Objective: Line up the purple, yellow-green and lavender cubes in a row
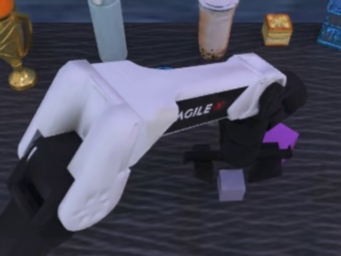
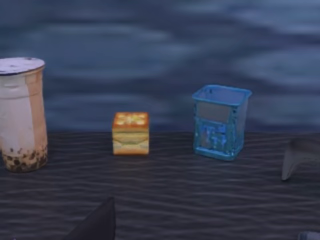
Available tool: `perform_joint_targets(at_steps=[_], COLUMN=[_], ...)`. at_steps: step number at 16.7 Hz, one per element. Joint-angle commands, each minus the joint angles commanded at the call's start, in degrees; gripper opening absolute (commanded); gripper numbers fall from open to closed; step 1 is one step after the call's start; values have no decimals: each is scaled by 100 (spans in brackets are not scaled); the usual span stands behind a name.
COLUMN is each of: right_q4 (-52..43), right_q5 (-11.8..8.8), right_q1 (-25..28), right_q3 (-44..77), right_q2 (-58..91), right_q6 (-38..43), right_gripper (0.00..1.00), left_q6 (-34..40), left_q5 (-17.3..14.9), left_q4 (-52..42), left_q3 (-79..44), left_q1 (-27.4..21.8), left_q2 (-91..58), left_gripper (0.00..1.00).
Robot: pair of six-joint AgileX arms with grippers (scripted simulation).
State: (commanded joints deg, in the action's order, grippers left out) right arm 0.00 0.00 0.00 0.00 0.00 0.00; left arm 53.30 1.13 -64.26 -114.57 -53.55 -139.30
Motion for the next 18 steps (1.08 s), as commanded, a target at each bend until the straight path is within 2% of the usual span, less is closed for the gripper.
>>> perform_joint_targets(at_steps=[10,18], right_q4=[0,0], right_q5=[0,0], right_q1=[0,0], right_q3=[0,0], right_q2=[0,0], right_q6=[0,0], right_gripper=[100,100], left_q6=[0,33], left_q5=[0,3], left_q4=[-21,-1420], left_q3=[-21,-1244], left_q1=[9,92], left_q2=[0,164], left_gripper=[100,100])
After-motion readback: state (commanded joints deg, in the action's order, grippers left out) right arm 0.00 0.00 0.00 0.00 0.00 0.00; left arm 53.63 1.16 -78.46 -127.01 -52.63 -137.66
